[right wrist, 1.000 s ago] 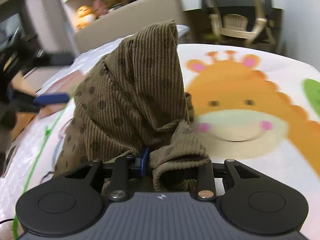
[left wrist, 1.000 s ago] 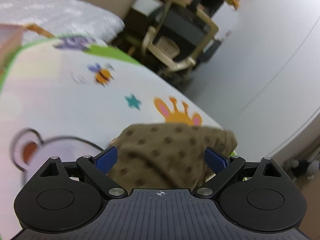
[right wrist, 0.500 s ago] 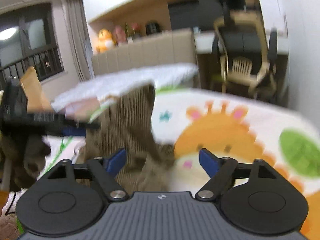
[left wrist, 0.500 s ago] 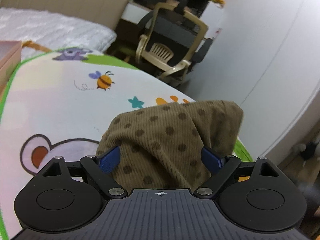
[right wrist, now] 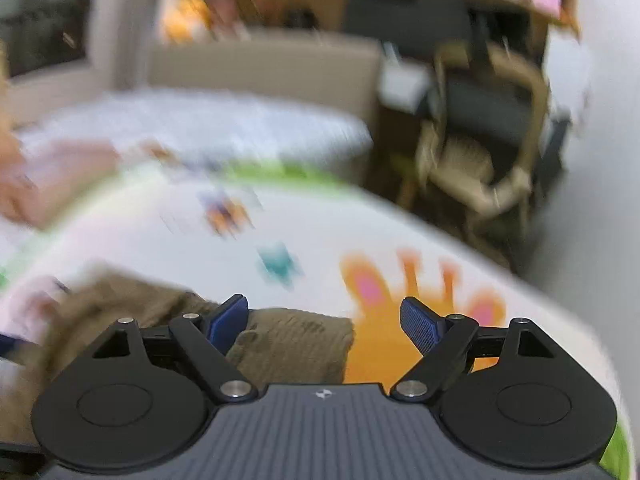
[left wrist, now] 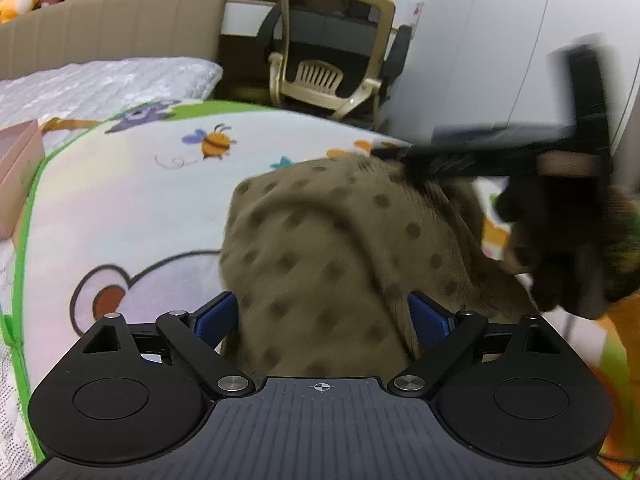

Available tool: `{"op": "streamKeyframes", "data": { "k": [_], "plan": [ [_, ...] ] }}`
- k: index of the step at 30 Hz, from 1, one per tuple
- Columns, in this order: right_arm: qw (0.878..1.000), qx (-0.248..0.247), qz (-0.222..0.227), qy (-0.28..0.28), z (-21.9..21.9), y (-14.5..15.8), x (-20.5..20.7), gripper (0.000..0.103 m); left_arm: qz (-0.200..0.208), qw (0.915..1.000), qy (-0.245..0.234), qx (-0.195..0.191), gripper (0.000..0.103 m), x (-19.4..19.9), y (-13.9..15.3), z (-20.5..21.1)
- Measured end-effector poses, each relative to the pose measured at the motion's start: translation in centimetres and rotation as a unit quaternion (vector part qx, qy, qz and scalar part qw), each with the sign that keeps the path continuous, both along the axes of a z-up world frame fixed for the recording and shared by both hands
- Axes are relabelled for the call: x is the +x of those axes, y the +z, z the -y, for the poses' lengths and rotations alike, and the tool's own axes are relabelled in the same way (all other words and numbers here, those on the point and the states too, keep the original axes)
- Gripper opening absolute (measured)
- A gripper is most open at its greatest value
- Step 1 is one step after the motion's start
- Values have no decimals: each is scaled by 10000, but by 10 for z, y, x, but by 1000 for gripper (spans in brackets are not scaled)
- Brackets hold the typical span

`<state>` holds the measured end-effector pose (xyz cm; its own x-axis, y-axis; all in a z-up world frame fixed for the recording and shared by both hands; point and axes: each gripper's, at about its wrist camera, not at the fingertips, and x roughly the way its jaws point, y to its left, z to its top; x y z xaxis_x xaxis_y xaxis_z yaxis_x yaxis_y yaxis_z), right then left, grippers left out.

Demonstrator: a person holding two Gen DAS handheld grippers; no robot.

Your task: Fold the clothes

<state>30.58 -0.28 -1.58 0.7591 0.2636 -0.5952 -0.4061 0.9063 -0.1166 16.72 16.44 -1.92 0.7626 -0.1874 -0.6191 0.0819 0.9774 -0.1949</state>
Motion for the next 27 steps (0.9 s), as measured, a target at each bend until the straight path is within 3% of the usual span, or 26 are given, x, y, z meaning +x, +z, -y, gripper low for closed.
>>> {"op": "streamKeyframes", "data": {
  "k": [4, 11, 16, 18, 20, 24, 25, 26, 27],
  "plan": [
    [9970, 485, -552, -227, 23, -26, 11, 89, -80, 9998, -59, -180, 97, -2, -10, -6],
    [9987, 335, -283, -261, 23, -21, -3, 89, 11, 9996, -192, -220, 96, -25, -1, -8],
    [9986, 452, 145, -212, 34, -10, -16, 89, 240, 9950, -850, 467, 95, -68, 9, 5],
    [9980, 540, 333, -83, 42, 3, -32, 89, 277, 9932, -916, 661, 87, -77, 11, 8],
    [9968, 617, 502, 70, 52, 16, -51, 89, 174, 9958, -821, 376, 81, -73, 12, 1],
    [9940, 665, 736, 462, 69, 33, -99, 89, -290, 9957, -424, -771, 78, -49, 0, -21],
    [9931, 618, 795, 595, 73, 35, -112, 89, -365, 9947, -310, -908, 66, -44, -3, -24],
    [9923, 547, 849, 710, 75, 35, -123, 89, -419, 9942, -172, -973, 43, -40, -5, -26],
    [9913, 460, 916, 824, 77, 35, -135, 89, -450, 9936, -62, -1038, 37, -37, -5, -28]
  ]
}}
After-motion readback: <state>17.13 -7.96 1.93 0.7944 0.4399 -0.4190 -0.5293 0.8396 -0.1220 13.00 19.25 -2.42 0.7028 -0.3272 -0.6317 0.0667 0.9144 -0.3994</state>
